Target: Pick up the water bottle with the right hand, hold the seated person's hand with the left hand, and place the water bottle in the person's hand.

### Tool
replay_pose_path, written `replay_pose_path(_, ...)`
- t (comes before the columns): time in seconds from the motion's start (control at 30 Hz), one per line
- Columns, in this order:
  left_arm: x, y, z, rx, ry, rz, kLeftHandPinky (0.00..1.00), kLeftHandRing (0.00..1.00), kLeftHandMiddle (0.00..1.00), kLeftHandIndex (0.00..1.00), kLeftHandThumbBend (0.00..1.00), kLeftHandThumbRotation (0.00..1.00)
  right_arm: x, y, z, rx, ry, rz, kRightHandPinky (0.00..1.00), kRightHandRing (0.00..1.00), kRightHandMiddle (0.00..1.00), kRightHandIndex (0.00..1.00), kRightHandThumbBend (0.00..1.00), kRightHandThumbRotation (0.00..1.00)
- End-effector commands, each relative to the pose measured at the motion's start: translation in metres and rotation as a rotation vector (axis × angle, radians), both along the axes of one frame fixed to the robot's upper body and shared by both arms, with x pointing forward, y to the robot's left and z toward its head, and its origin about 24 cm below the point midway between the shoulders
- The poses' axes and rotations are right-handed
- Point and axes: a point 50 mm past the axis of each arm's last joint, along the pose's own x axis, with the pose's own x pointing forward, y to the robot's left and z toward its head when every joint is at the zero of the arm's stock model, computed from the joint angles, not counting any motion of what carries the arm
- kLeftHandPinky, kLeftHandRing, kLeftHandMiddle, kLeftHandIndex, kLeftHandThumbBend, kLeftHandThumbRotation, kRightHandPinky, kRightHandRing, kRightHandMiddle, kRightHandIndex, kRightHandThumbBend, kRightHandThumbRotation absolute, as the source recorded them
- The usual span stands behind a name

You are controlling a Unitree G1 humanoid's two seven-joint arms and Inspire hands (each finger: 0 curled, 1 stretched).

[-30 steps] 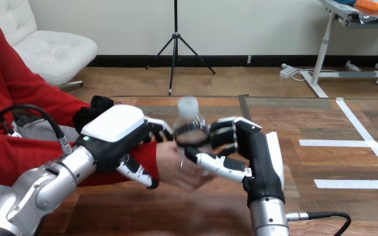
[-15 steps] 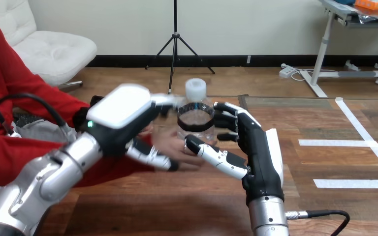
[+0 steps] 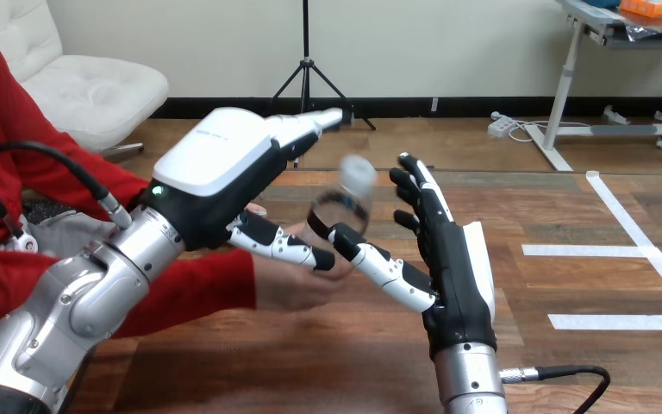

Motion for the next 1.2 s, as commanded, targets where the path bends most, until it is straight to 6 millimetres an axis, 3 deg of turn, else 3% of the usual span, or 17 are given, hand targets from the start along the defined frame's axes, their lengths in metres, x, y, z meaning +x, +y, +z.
replay_pose_path(0.0, -0.003, 0.005, 0.004, -0.026, -0.019, 0.018, 0.84, 0.94, 0.96, 0.99, 1.0, 0.54, 0.009, 0.003, 0.021, 0.054, -0.093, 0.004, 0.96, 0.98, 0.95, 1.0, 1.0, 0.62)
replay_pose_path(0.47, -0.013, 0.009, -0.005, -0.084, -0.012, 0.015, 0.88, 0.99, 1.0, 1.0, 1.0, 0.61, 0.008, -0.01, 0.016, 0.047, -0.071, -0.017, 0.95, 0.98, 0.96, 1.0, 1.0, 0.66)
replay_pose_path(1.17, -0.029, 0.009, -0.025, -0.225, 0.033, -0.016, 0.92, 1.0, 1.0, 1.0, 1.0, 0.65, 0.0, -0.025, 0.006, 0.041, -0.074, -0.032, 0.91, 0.95, 0.94, 0.99, 1.0, 0.68)
